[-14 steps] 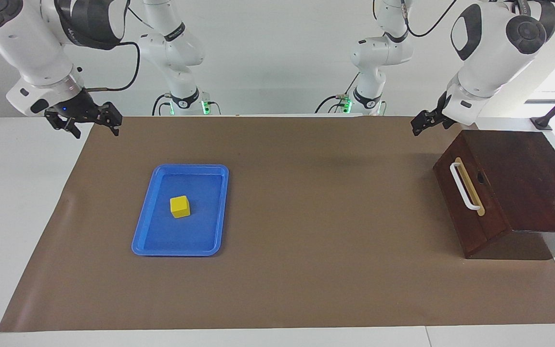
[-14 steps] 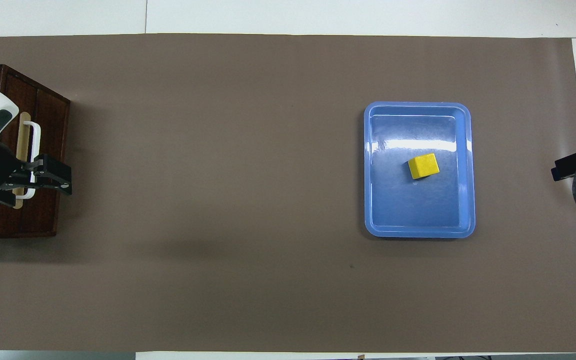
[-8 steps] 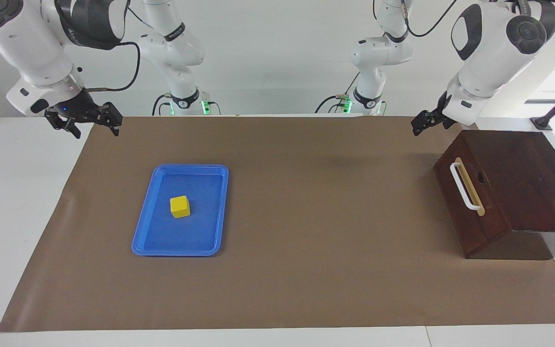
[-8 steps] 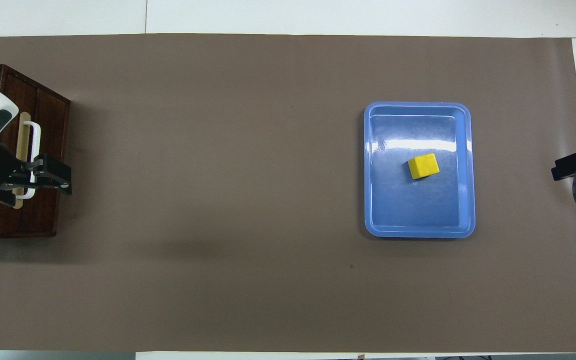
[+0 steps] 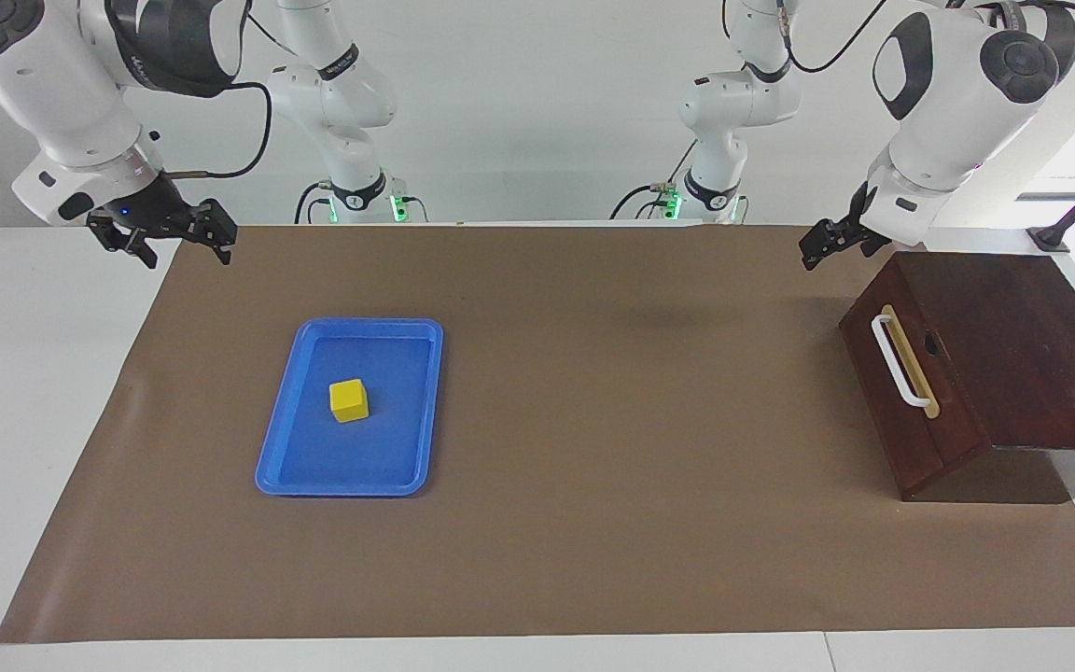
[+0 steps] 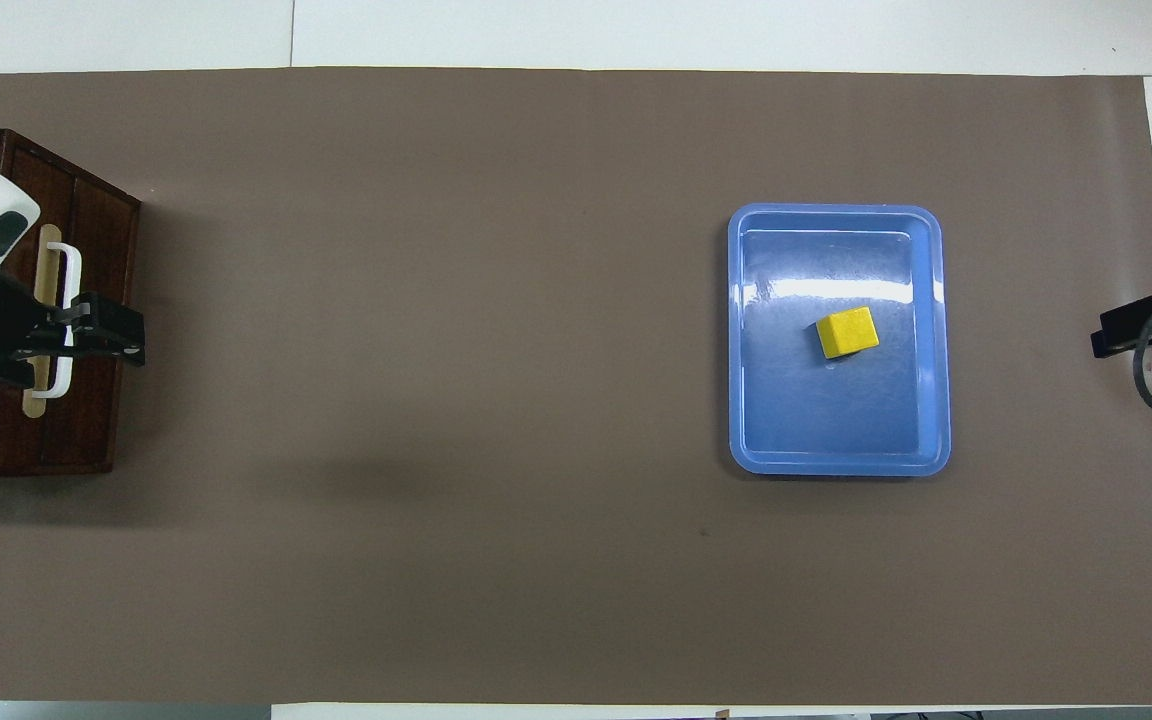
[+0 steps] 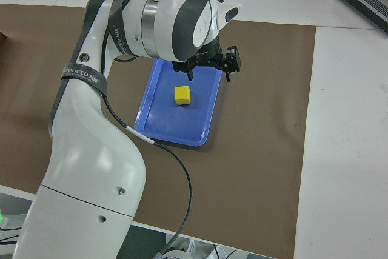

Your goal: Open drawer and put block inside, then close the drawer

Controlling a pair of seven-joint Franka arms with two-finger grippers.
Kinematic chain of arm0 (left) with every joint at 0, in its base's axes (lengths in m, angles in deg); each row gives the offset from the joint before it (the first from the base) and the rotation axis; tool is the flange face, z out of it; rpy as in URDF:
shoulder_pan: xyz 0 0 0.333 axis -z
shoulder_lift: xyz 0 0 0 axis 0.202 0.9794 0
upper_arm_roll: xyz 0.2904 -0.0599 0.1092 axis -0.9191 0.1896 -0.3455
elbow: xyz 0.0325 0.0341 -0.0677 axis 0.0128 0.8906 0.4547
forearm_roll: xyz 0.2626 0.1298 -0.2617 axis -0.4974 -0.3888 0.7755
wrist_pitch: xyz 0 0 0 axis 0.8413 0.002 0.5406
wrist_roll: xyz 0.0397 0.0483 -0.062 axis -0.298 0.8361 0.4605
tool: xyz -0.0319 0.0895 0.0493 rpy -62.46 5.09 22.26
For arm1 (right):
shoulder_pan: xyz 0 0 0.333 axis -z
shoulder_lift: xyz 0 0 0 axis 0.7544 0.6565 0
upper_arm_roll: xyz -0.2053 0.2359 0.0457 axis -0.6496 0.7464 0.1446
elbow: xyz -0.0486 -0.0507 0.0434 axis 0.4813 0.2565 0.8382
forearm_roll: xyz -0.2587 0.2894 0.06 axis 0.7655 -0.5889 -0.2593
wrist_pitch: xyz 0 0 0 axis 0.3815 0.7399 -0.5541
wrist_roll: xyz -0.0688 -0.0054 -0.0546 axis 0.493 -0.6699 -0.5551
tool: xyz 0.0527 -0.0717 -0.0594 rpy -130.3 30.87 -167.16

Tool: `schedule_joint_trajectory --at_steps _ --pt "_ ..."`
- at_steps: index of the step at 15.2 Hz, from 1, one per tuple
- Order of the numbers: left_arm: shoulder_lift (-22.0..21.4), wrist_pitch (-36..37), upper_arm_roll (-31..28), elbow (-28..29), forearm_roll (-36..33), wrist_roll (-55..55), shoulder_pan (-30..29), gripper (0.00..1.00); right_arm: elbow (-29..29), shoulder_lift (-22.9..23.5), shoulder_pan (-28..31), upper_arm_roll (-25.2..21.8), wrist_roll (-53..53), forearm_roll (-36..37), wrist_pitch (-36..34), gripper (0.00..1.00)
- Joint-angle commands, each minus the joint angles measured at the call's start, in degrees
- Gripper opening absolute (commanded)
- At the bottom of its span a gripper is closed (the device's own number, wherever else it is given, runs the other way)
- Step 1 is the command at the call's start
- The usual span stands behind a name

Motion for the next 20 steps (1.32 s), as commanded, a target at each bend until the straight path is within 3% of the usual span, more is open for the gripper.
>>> schedule_joint_trajectory --at_steps 1,6,9,11,14,20 --pt "-3.87 -10.47 -0.64 9.77 -5.22 0.96 0.18 1.0 5.76 -0.69 0.62 0.16 14.31 -4.88 2.92 1.0" --pt "2.44 -21.28 -0.55 12.06 -14.8 1.05 -2.45 1.0 5.86 6.69 2.91 -0.11 40.7 -22.1 4.24 1.0" --pt "4.47 -25.35 -0.64 13.38 -15.25 1.05 -3.17 1.0 7.08 9.86 3.87 -0.19 48.2 -30.89 7.66 1.0" --pt "5.79 -27.19 -0.64 14.0 -15.26 0.88 -2.64 1.0 7.09 12.92 5.27 -0.45 49.79 -36.34 7.07 1.0" --pt "6.32 -29.39 -0.55 14.62 -16.39 0.96 -2.9 1.0 1.91 21.71 6.51 -0.46 49.8 -38.73 3.46 1.0" --pt "8.69 -32.56 -0.64 14.44 -20.08 1.05 -2.9 1.0 3.39 25.68 5.63 -0.54 48.84 -42.69 5.29 1.0"
